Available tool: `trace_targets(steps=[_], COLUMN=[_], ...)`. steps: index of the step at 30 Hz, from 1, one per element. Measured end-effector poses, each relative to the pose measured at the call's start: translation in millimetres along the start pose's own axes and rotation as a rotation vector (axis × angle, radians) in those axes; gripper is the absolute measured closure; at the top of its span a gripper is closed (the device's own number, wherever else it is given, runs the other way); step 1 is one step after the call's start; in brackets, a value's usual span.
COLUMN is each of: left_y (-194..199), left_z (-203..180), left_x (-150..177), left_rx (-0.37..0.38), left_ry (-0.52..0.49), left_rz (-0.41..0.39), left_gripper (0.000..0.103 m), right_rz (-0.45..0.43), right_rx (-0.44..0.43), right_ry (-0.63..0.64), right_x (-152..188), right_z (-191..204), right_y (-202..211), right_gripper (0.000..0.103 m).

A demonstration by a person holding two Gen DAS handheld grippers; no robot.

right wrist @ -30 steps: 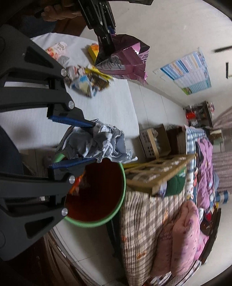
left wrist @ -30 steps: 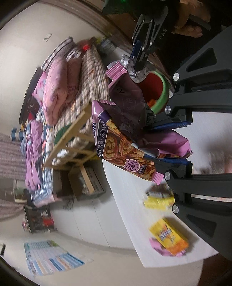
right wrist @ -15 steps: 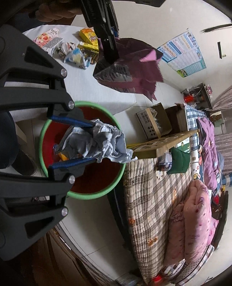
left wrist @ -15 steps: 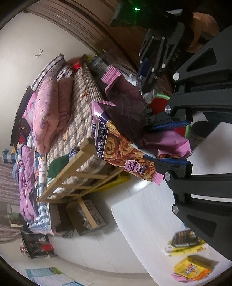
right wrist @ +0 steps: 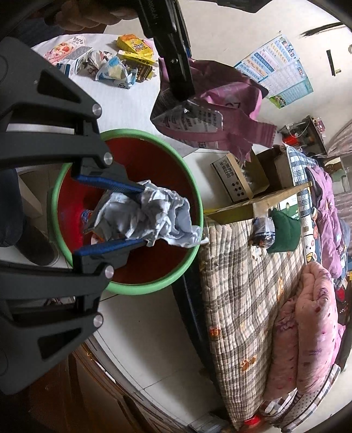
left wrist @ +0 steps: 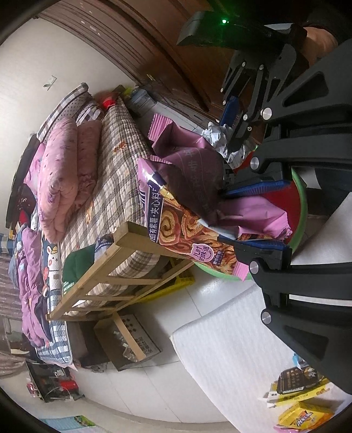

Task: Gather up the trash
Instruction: 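Carry the grey paper and pink wrappers over the red bucket with both tools, then open both tools to drop the paper and wrappers into the bucket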

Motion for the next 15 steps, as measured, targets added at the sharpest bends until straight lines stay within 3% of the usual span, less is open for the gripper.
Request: trace_targets(steps=[3,5,8,15], left_y=[-3.2,-3.6,1.8,25.3], left_z=[-2.0,-2.8,-4.4,8.4], left_x=[-3.8,-5.4,-6.4,-4.0], left_rx=[0.0,0.0,0.009,-0.01], left_ry=[0.0,0.002,-0.005,0.024], left_rz=[0.002,-0.002,-0.027,-0.089], left_gripper=[0.073,0.038,0.024,0.009], right_rz=[0.002,-0.001,-0.001,-0.018], right_rx=[0.002,0.01,0.019,0.023], right_ry=[0.001,-0.003,-0.006,-0.009], right_x=[-0.1,0.0,-0.2,1.9], right_z=[-1.3,-2.9,-4.2,-0.1], right_y=[-1.0,-1.1,-1.8,6.2], right_gripper=[0.067,0.058,0.044,0.021])
Point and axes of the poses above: each gripper's, at about its wrist camera, not at the fingertips, and y roughly against the way its jaws point, z to its left, x to its underside, the point moved 2 cm from there along -y, roughly the way its jaws point, and after that the axes turned 9 degrees about x, right-handed, at the moved point
